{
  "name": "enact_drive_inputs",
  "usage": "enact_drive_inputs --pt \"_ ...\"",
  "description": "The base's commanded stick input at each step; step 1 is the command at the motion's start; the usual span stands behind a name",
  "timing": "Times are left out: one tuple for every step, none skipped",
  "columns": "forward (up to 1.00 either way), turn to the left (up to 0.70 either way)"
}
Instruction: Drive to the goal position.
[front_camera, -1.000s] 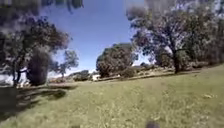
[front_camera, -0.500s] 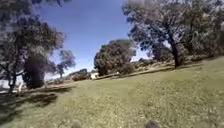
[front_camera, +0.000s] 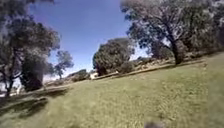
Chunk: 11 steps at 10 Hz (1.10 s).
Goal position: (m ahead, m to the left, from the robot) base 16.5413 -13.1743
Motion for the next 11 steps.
enact_drive_inputs --pt "1.0 0.1" --pt "1.0 0.0" --pt "1.0 0.0" --pt "1.0 0.0" --pt "1.0 0.0" --pt "1.0 0.0" --pt "1.0 0.0" --pt "1.0 0.0" --pt "1.0 0.0" --pt "1.0 0.0" --pt "1.0 0.0"
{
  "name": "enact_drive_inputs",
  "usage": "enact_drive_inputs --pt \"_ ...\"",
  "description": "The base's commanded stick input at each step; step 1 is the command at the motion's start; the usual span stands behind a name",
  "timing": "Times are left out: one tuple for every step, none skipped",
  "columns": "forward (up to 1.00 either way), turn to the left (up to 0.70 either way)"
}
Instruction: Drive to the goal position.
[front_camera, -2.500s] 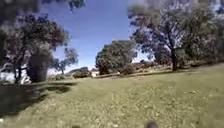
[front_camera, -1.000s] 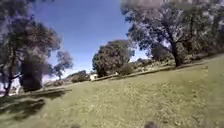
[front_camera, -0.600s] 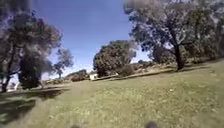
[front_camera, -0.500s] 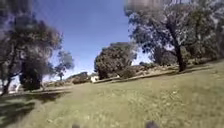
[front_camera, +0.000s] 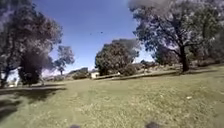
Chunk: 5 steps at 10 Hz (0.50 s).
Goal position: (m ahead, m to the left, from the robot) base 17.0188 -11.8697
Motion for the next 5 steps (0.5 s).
enact_drive_inputs --pt "1.0 0.0" --pt "1.0 0.0" --pt "1.0 0.0" --pt "1.0 0.1" --pt "1.0 0.25"
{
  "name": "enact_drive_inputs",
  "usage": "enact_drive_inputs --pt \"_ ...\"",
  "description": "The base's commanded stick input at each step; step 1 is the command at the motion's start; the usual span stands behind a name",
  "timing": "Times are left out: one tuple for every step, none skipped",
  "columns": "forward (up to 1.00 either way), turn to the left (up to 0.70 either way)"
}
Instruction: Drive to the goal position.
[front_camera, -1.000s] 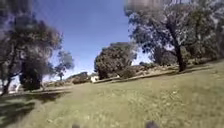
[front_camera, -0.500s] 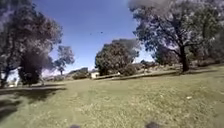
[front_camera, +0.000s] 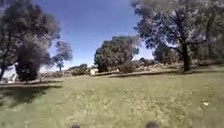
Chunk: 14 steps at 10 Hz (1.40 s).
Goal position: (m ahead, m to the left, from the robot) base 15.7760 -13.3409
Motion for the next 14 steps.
enact_drive_inputs --pt "1.0 0.27" --pt "1.0 0.27" --pt "1.0 0.12" --pt "1.0 0.0" --pt "1.0 0.0" --pt "1.0 0.0" --pt "1.0 0.0" --pt "1.0 0.0" --pt "1.0 0.0" --pt "1.0 0.0" --pt "1.0 0.0" --pt "1.0 0.0" --pt "1.0 0.0" --pt "1.0 0.0"
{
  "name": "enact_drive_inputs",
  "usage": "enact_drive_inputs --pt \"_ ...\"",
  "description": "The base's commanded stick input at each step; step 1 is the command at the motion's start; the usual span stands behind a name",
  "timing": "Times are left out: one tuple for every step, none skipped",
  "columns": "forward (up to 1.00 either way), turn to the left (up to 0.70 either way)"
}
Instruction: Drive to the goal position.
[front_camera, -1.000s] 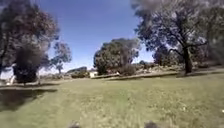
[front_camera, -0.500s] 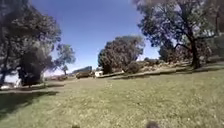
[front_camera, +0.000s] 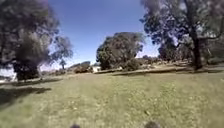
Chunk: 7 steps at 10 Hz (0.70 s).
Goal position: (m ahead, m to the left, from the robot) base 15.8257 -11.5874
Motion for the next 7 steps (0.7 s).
enact_drive_inputs --pt "1.0 0.27" --pt "1.0 0.27" --pt "1.0 0.27" --pt "1.0 0.27" --pt "1.0 0.0" --pt "1.0 0.0" --pt "1.0 0.0"
